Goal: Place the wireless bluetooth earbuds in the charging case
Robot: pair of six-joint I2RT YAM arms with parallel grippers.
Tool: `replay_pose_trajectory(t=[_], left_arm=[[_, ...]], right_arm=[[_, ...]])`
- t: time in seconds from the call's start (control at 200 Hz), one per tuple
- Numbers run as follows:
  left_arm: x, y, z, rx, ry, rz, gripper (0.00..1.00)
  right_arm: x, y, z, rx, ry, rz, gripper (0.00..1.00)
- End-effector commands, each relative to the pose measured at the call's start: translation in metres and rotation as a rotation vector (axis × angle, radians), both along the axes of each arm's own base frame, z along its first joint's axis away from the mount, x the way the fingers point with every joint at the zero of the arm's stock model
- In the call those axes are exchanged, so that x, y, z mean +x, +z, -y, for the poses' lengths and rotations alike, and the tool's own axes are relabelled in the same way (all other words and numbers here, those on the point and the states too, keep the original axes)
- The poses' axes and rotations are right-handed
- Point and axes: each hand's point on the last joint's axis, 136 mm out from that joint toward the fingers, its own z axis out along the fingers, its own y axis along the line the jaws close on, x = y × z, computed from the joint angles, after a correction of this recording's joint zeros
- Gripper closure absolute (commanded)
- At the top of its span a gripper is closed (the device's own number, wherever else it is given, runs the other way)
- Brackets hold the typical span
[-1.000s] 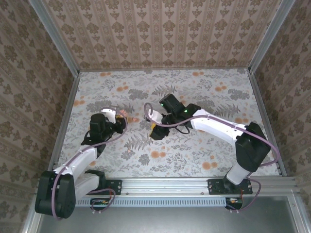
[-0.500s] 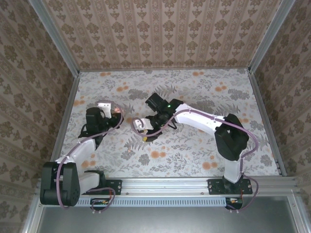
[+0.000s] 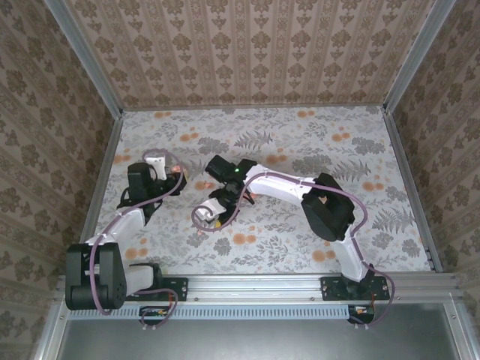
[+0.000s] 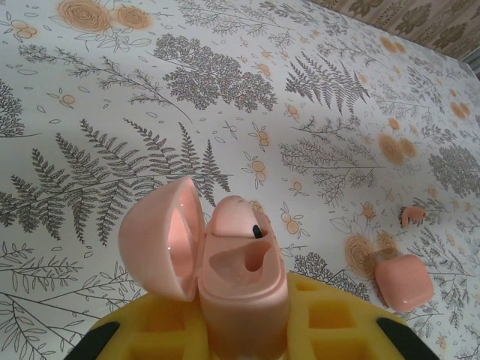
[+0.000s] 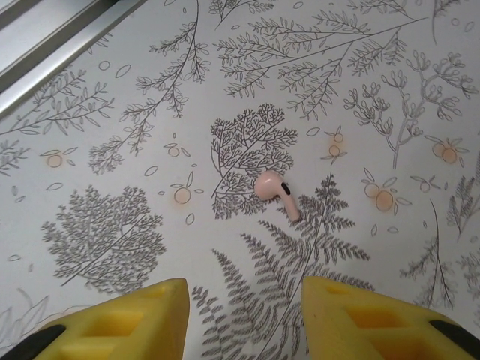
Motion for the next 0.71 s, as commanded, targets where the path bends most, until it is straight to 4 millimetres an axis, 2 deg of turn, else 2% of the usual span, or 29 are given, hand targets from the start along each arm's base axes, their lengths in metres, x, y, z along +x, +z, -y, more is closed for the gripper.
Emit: replay_pose_trajectory(t=[0.0, 0.2, 0.345, 0.7], left_arm=[[0.005, 0.007, -0.002, -0.023, 0.009, -0.003, 0.87], [0.008, 0.003, -0.008, -0.031, 0.027, -0.018, 0.87], [0.01, 0.004, -0.01, -0.035, 0.029, -0.016, 0.87], [0.017, 0.001, -0.015, -0.066, 0.044, -0.02, 0.87]], right_arm=[[-0.015, -0.009, -0.006, -0.003, 0.078, -0.045, 0.56], [-0.018, -0.019, -0.021, -0.002, 0.106, -0.068, 0.56], [-0.012, -0.026, -0.03, -0.001, 0.11, -0.066, 0.57], [-0.016, -0.037, -0.042, -0.028, 0.15, -0.11, 0.58]])
